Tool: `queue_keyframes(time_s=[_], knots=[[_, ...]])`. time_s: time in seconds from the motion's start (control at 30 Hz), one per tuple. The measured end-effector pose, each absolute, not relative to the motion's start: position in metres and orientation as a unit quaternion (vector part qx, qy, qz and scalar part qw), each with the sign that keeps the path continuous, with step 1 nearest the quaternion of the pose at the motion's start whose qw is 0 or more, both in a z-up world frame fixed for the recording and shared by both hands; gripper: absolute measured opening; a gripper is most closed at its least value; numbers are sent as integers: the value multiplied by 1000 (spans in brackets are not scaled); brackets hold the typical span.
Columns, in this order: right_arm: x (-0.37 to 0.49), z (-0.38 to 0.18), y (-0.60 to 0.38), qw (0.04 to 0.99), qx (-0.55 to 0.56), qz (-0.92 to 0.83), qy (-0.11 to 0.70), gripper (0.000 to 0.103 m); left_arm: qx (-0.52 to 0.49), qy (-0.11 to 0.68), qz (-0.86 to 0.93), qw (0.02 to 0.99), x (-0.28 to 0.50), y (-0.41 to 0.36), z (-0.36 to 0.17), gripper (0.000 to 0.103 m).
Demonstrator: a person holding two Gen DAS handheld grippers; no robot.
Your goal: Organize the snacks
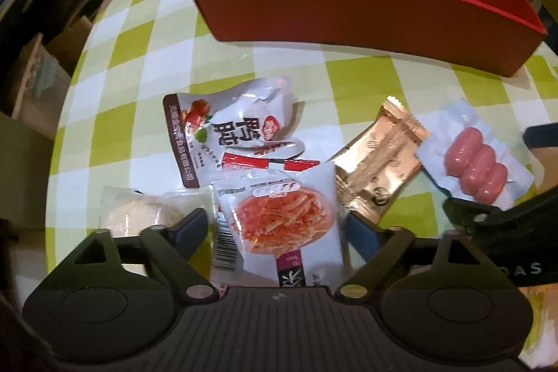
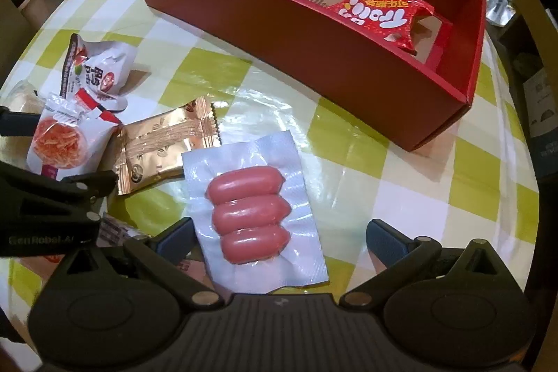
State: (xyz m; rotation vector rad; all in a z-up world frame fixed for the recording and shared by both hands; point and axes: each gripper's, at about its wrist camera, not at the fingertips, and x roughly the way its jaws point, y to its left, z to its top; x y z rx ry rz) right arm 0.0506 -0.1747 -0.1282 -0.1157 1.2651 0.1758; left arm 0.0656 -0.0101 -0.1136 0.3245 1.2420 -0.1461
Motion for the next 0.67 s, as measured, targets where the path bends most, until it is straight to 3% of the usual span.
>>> queue_keyframes(time_s=[0.27,0.67], knots=[[56,-123,-182,802,-20,74,593,103,146,570,-59,806,68,-8,-111,101],[37,-83,-224,846,54,26,530,103,147,497,-61,853,58,-13,-76,103]])
